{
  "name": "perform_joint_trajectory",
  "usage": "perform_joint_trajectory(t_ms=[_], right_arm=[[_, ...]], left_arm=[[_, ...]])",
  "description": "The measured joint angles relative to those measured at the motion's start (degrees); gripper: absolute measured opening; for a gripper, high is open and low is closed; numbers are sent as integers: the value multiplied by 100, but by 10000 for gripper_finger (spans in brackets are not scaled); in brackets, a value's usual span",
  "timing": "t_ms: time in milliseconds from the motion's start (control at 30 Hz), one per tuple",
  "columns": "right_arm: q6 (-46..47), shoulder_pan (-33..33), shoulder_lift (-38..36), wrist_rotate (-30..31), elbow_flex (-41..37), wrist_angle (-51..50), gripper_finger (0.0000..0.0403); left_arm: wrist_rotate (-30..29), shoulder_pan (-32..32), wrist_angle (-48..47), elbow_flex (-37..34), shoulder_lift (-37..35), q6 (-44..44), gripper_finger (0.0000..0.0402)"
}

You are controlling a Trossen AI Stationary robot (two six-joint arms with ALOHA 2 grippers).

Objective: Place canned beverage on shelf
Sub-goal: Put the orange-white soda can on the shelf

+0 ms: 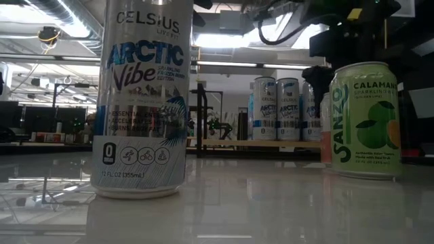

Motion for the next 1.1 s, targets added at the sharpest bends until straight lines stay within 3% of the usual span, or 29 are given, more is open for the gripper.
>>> perform_joint_trajectory(t_ms=[233, 533, 867, 1100], right_arm=[[26, 0, 3, 0, 0, 41, 377], [44, 2, -3, -2, 4, 115, 281], [753, 2, 3, -2, 0, 989, 302], [1196, 1, 437, -2, 382, 1037, 288]], left_arm=[[0, 0, 2, 0, 0, 1, 390], [0, 0, 4, 0, 0, -2, 390], [0, 0, 6, 0, 0, 1, 390], [0, 0, 17, 0, 0, 1, 390]])
